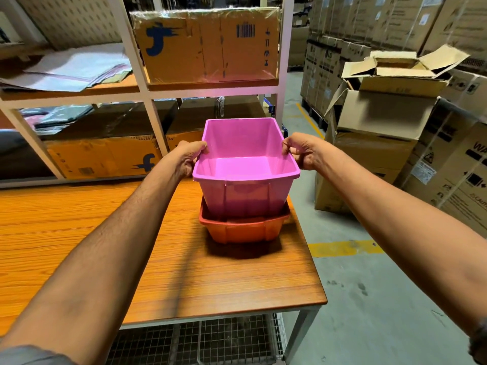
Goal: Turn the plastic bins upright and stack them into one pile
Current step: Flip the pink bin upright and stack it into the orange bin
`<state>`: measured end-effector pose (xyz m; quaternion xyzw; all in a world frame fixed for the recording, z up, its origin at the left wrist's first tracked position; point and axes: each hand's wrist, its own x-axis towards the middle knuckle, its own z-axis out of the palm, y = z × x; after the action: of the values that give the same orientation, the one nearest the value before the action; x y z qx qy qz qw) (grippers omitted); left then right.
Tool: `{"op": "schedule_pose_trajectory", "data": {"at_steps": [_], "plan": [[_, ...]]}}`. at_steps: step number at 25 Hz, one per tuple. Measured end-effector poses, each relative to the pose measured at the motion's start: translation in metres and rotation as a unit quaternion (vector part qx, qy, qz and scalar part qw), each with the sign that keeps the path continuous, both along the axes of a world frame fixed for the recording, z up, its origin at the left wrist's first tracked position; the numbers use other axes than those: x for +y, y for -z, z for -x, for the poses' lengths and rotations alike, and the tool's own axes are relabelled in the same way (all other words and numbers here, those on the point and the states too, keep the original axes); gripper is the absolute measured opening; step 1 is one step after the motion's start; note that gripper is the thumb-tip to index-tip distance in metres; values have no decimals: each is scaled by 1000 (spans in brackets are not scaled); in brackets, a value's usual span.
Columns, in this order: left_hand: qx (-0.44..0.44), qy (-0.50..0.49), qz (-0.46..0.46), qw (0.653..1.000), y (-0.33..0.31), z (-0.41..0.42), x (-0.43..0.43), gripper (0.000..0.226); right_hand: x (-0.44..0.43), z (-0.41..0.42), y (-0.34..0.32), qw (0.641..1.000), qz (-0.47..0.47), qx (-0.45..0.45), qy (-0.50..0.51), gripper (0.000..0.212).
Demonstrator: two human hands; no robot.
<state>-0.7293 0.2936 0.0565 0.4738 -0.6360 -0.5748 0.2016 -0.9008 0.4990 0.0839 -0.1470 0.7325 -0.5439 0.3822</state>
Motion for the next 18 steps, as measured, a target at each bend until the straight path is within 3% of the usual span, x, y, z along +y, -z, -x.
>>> {"op": "schedule_pose_trajectory", "data": {"at_steps": [5, 8, 11, 14, 16, 18], "plan": [[17, -4, 57, 998, -29, -5, -5, 28, -10, 15, -15, 997, 55, 44, 20, 20], [54, 37, 137, 988, -59, -13, -2, 22, -17, 24, -30, 971, 59, 227, 53, 26], [94, 170, 216, 957, -90, -26, 5, 24, -21, 25, -52, 889, 38, 453, 44, 59], [75, 261, 348, 898, -117, -30, 11, 37, -26, 17, -85, 758, 68, 649, -7, 66], [45, 301, 427, 851, -134, -29, 19, 35, -27, 19, -103, 681, 44, 729, -54, 68], [16, 329, 493, 805, -147, -26, 25, 38, -27, 20, -108, 645, -6, 758, -96, 60]]}}
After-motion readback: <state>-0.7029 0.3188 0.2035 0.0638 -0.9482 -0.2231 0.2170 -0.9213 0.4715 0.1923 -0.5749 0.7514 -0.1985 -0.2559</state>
